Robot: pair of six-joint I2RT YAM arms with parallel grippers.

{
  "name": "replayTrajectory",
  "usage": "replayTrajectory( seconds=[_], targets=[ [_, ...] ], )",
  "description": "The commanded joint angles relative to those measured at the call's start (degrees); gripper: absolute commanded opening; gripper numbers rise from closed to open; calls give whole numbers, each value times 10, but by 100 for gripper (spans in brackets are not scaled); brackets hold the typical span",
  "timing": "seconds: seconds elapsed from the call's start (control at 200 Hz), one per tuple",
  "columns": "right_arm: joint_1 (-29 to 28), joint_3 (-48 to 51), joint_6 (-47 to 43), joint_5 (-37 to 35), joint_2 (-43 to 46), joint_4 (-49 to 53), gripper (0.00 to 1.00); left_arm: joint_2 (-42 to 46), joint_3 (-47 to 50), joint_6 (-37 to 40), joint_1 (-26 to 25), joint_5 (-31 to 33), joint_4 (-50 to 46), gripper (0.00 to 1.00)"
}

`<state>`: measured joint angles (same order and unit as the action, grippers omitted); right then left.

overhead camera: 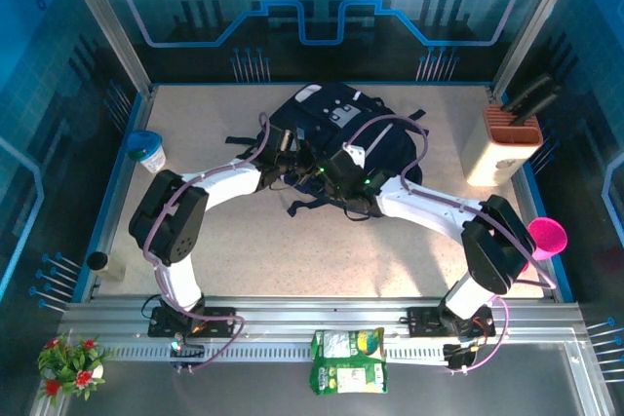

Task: Pack books, pencil case, and school supplies into a backpack

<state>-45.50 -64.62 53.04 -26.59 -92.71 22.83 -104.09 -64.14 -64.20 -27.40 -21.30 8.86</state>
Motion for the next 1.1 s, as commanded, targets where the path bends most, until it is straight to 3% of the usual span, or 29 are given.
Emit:
replayTrajectory(
  seconds=[0.0, 0.325, 0.765, 0.925, 1.096],
  targets=[
    [-10, -12, 19, -41, -5, 34, 30, 2, -30, 10, -12, -37, 24, 0],
    [-19, 14, 34, -52, 7, 33, 31, -4, -36, 15, -12, -37, 18, 0],
    [3, -53, 19, -74, -59, 56, 30, 7, -32, 18, -12, -41, 13, 0],
    [6, -40, 28, -89, -47, 79, 18, 11, -32, 27, -9, -30, 1, 0],
    [6, 27, 13, -111, 25, 78, 9, 10, -40, 50, 5, -23, -22, 0]
  ],
)
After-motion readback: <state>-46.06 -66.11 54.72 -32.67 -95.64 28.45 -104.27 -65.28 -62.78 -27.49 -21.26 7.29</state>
